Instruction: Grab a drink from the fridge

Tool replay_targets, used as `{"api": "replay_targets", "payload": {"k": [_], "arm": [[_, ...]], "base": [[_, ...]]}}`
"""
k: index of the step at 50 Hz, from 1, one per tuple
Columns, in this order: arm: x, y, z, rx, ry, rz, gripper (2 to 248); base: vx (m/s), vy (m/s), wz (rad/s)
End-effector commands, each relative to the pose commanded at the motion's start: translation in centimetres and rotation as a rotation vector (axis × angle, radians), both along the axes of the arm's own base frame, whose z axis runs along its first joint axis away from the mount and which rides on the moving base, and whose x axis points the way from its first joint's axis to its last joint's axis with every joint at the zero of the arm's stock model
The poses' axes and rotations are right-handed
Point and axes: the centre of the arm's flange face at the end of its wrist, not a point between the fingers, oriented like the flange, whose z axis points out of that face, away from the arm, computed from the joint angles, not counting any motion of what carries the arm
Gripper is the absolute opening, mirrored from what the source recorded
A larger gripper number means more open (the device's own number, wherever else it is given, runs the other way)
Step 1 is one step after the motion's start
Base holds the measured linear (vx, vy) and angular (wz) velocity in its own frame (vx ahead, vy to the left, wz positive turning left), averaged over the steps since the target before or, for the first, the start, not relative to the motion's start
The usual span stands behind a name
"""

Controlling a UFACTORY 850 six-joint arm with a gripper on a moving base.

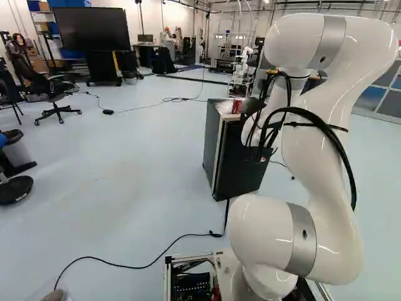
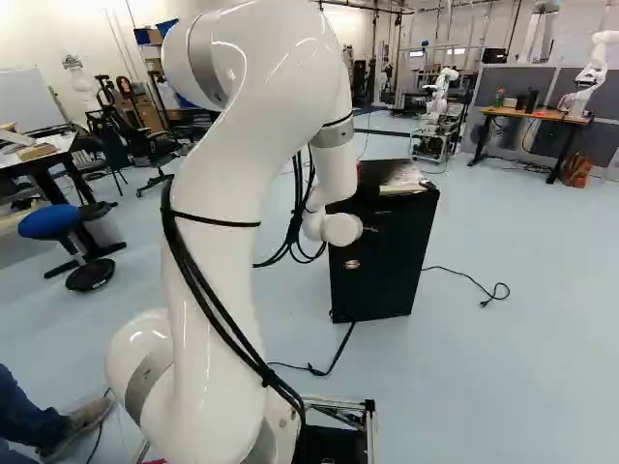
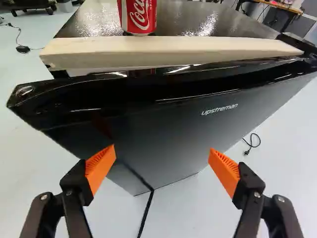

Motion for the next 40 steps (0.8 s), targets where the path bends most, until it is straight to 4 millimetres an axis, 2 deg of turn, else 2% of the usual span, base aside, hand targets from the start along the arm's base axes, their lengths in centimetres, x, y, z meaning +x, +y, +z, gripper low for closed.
{"api": "replay_targets", "payload": {"k": [40], "arm": [[3.0, -0.2, -0.4, -0.01, -0.023, 0.019, 247]], "base": [[0.0, 0.0, 0.0]]}}
